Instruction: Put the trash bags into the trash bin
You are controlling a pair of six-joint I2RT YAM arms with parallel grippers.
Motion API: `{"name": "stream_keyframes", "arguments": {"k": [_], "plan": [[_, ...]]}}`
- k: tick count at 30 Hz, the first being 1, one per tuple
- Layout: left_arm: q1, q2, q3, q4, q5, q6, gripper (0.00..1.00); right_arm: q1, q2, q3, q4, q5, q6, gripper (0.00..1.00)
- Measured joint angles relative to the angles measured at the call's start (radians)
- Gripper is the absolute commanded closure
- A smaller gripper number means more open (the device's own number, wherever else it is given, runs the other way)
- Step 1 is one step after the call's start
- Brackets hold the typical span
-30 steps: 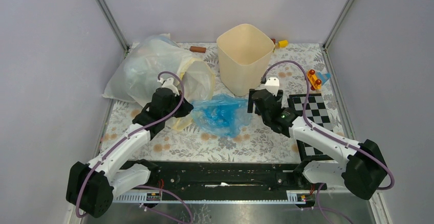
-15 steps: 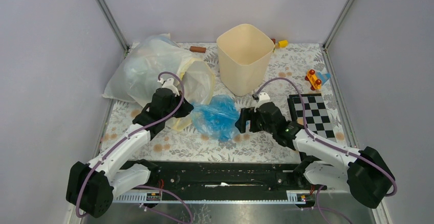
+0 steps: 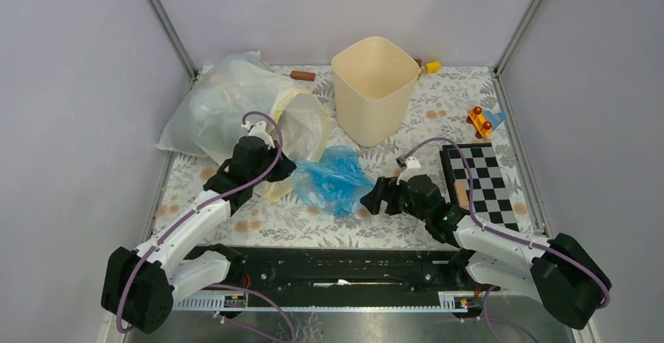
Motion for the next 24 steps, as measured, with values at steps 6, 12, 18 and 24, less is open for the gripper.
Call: {"name": "stream_keyframes", "arguments": {"k": [6,12,18,24], "plan": [[0.001,0.000,0.000,0.000,0.003,0.000,1.00,0.000,0.109,-0.025,0.135,-0.017,0.047,0.41],[0.001,0.000,0.000,0.000,0.008,0.000,1.00,0.000,0.218,-0.011,0.240,-0.037,0.079,0.78],[0.001,0.000,0.004,-0.008,0.025,0.001,1.00,0.000,0.228,0.060,0.236,-0.047,0.091,1.00],[0.002,0.036,0.217,-0.156,0.057,0.014,1.00,-0.001,0.093,0.420,-0.141,0.040,0.032,1.00]]}}
